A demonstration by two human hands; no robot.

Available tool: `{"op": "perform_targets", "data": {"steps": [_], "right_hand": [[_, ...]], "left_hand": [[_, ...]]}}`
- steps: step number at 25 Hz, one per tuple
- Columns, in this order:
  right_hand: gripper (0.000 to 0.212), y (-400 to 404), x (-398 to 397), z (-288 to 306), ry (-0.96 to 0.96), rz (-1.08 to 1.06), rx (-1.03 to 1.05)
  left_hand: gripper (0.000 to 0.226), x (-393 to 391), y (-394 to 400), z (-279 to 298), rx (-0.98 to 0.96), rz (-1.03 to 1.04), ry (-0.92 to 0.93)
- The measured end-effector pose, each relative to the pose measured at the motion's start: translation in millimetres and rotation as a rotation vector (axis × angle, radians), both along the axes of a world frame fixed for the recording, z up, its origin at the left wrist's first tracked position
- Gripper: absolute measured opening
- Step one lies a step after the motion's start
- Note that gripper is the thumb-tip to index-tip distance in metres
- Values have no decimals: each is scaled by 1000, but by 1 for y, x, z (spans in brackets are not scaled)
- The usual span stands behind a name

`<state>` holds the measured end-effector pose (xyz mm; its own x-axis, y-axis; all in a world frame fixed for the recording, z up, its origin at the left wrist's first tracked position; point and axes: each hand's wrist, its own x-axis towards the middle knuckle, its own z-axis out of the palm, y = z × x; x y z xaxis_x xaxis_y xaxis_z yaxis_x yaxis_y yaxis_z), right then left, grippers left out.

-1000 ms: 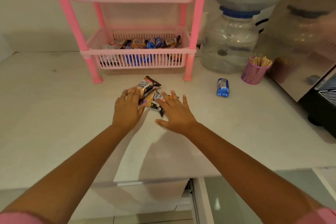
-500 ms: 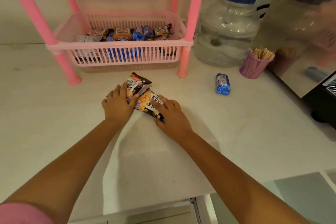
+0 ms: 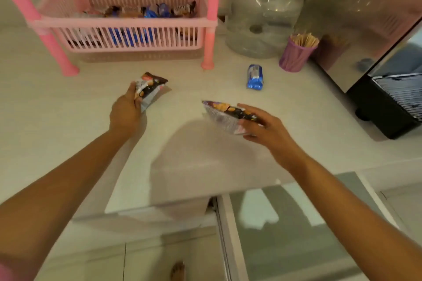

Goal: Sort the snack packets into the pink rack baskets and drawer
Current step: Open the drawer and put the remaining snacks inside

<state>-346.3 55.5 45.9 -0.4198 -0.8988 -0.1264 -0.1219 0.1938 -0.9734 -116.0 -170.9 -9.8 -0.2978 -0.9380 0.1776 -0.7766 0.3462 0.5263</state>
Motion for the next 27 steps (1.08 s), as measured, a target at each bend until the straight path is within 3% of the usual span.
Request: {"op": "perform_targets", "data": {"steps": [3, 7, 10, 15, 18, 20, 23, 27], "right_hand": [[34, 54, -43, 4, -243, 92, 35], [35, 123, -98, -1, -183, 330, 132], [36, 157, -130, -11, -26, 559, 287], [33, 172, -153, -44, -46, 645, 494], [33, 163, -157, -73, 104, 620, 554], [34, 153, -160, -93, 147, 597, 564], [33, 134, -161, -126, 220, 508, 618], [38, 113, -148, -174, 592, 481, 679]], "left_hand": [[46, -2, 35, -1, -8, 44, 84], [43, -18, 121, 3, -75, -175, 195], [46, -21, 199, 3, -117, -399, 114], [47, -41, 291, -12, -195, -661, -117], [78, -64, 308, -31, -272, -890, -274], [86, -84, 306, -41, -244, -913, -343], [74, -121, 300, -67, -157, -859, -423], [61, -159, 289, -125, 130, -770, -584]]}}
